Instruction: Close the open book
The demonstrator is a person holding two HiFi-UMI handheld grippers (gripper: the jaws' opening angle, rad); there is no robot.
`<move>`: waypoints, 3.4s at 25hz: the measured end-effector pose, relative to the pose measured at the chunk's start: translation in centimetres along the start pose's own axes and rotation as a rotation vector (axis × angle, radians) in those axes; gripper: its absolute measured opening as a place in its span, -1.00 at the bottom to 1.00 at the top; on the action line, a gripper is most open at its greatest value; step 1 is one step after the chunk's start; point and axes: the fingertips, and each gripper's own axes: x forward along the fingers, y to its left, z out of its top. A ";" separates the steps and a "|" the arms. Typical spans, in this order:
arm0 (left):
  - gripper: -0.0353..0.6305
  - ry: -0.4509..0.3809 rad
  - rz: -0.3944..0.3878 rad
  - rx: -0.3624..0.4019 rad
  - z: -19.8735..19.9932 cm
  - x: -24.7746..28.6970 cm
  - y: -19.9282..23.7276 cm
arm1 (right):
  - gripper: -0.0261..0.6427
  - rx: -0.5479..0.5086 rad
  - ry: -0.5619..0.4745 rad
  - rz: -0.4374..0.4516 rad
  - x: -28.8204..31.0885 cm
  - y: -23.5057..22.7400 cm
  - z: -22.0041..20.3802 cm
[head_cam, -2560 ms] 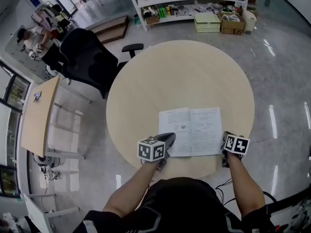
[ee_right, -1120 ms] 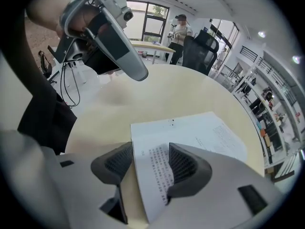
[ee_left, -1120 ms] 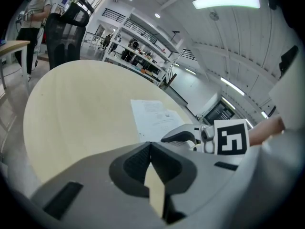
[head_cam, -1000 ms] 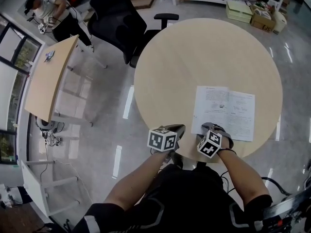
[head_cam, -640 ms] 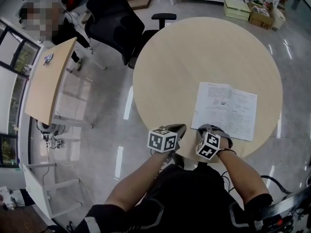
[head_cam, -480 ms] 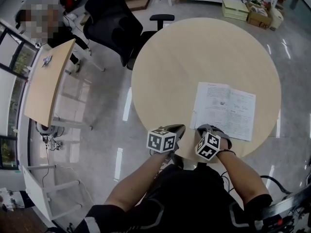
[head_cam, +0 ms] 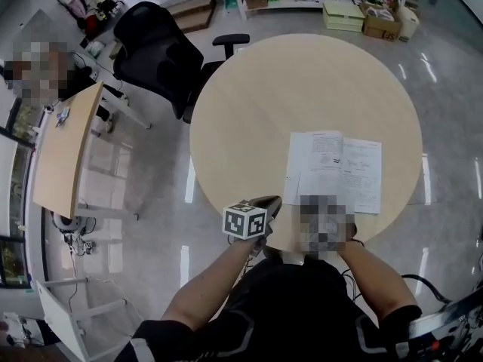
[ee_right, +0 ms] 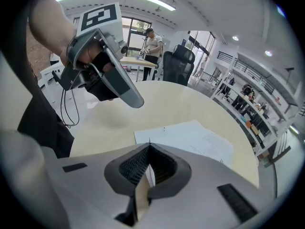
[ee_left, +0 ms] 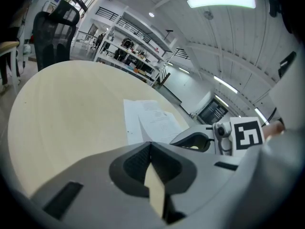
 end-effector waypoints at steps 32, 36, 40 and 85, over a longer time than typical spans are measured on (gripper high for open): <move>-0.94 0.142 -0.077 0.115 0.3 4.6 -7.2 | -0.93 0.905 -0.078 -0.348 -10.8 -9.3 -20.6; -0.94 0.140 -0.084 0.114 0.6 5.3 -7.4 | -0.93 0.944 -0.082 -0.349 -10.9 -9.2 -21.3; -0.94 0.145 -0.093 0.112 0.4 5.6 -7.6 | -0.93 0.983 -0.077 -0.357 -11.1 -8.9 -22.4; -0.94 -0.049 0.095 -0.080 -1.7 -3.6 1.8 | -0.50 0.069 0.050 -0.061 -0.9 -2.7 -1.9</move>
